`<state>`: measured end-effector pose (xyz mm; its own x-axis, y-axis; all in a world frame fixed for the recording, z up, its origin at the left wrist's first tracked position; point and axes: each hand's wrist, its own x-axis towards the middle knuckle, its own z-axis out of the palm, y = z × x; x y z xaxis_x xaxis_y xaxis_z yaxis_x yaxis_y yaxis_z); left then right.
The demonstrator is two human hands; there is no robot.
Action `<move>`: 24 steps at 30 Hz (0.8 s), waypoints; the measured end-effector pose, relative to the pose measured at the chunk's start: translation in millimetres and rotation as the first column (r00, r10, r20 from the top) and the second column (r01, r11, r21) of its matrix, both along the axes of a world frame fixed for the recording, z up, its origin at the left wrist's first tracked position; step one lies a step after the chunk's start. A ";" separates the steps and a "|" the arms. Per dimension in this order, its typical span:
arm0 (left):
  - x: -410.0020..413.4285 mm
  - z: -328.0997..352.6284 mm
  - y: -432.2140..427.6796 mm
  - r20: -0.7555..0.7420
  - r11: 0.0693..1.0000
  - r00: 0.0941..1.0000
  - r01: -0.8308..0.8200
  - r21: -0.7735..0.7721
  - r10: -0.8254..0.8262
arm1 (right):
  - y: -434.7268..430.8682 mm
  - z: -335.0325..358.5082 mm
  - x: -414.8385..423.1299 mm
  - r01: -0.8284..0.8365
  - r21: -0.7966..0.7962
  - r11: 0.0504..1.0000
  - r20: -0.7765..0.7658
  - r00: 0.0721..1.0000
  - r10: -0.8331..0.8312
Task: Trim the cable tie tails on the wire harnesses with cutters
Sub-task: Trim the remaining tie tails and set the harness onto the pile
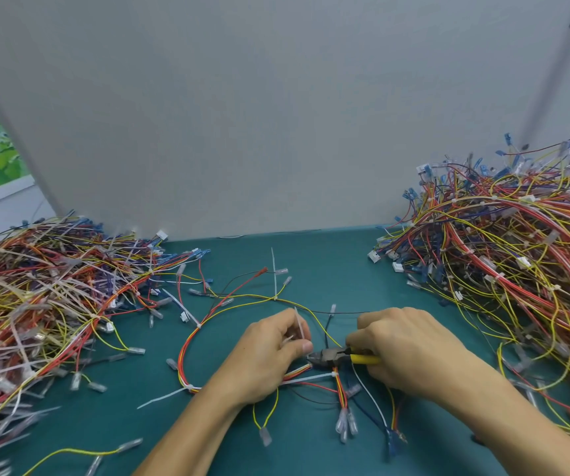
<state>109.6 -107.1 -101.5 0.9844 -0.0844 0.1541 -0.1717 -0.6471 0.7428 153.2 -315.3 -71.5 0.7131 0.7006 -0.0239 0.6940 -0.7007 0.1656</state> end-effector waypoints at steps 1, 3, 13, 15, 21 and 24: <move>-0.1 0.2 -0.2 0.000 1.000 1.000 -0.004 0.000 0.004 | 0.3 0.0 -0.8 0.001 0.003 1.000 0.004 1.000 -0.001; -0.2 -0.3 0.5 -0.002 1.000 1.000 -0.012 -0.001 0.012 | 1.3 -0.9 -2.5 0.010 0.007 1.000 0.007 1.000 -0.010; -5.1 16.7 2.4 -0.052 0.987 0.997 -0.067 -0.147 0.060 | -3.6 8.5 -0.5 0.148 0.264 0.953 -0.074 0.988 -0.133; -8.4 25.5 4.4 -0.041 1.000 0.999 -0.007 0.001 0.007 | -0.5 5.9 -3.4 0.181 0.295 0.938 -0.137 0.980 -0.146; -13.8 32.8 -5.0 -0.220 0.924 0.967 0.196 0.328 -0.127 | 3.6 -4.4 -3.8 0.241 0.331 0.912 -0.253 0.954 -0.160; -13.1 30.8 -7.7 -0.262 0.913 0.956 0.221 0.342 -0.133 | 1.3 -5.6 -2.1 0.251 0.353 0.901 -0.271 0.949 -0.159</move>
